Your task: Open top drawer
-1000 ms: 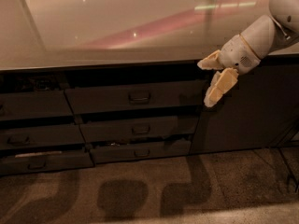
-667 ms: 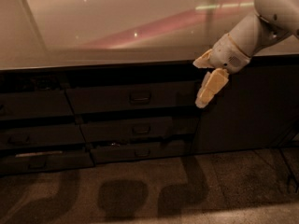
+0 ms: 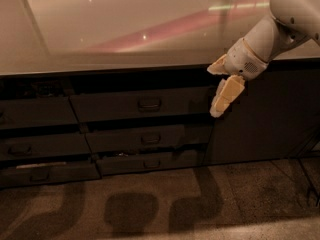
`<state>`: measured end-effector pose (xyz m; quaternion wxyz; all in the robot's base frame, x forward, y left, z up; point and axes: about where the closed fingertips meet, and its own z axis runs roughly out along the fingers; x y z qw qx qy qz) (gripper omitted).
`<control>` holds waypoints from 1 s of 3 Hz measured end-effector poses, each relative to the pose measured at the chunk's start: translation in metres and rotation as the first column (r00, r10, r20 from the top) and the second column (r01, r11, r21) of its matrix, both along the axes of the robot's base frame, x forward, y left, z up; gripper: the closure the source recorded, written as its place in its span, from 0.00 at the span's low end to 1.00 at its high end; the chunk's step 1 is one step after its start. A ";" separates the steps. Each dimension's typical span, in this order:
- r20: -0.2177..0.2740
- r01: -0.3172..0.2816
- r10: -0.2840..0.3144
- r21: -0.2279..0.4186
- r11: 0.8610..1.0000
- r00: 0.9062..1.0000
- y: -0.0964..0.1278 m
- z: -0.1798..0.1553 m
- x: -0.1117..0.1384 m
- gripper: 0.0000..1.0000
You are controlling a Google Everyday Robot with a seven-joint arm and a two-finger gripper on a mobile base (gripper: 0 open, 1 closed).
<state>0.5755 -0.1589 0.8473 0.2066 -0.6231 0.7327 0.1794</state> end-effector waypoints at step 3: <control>-0.066 0.113 -0.119 -0.099 0.989 0.991 -0.036 -0.067 0.057 0.00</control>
Offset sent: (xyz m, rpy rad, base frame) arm 0.0875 -0.0619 -0.0937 -0.1440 0.0611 -0.1642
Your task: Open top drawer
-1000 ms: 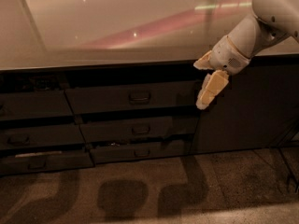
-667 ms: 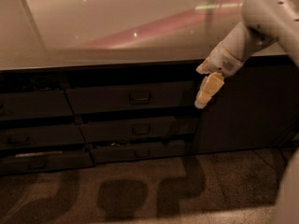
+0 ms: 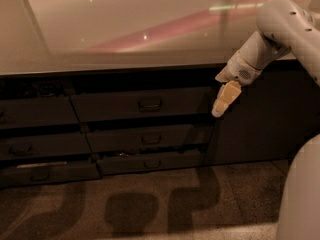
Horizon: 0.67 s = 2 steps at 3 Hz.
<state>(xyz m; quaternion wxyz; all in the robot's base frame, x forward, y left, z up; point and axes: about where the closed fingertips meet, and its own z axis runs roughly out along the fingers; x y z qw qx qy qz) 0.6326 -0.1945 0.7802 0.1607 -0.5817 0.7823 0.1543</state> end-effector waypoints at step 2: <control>-0.023 -0.113 0.111 -0.107 0.988 0.994 0.013 -0.005 0.002 0.00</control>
Offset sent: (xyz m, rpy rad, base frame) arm -0.0019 0.0204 0.0005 -0.2101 0.0587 0.2666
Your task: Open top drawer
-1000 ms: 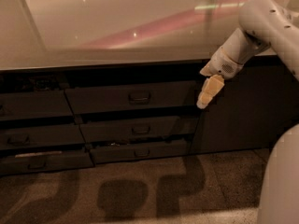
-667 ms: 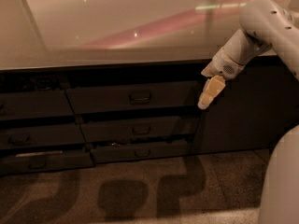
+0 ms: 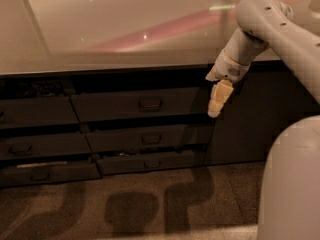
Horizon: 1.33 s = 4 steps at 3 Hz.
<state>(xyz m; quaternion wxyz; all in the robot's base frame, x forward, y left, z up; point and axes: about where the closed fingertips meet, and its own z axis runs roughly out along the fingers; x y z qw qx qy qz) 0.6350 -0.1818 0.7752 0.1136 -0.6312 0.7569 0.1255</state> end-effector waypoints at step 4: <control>0.130 -0.038 0.054 -0.122 0.992 0.990 -0.012 0.015 -0.018 0.00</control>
Offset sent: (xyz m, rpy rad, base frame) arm -0.0012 0.0058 0.0014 -0.0847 0.0120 0.1190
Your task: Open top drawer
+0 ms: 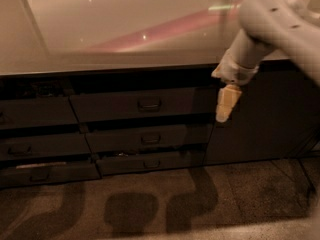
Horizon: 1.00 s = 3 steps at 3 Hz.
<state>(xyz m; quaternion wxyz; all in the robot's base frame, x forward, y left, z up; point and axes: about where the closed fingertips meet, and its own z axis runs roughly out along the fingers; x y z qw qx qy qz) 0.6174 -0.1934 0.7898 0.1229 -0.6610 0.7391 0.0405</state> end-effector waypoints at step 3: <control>-0.003 0.062 -0.062 -0.033 0.997 0.998 -0.011 -0.028 0.035 0.00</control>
Offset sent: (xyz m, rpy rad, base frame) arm -0.0209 -0.0043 0.0237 0.0157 -0.0901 -0.0144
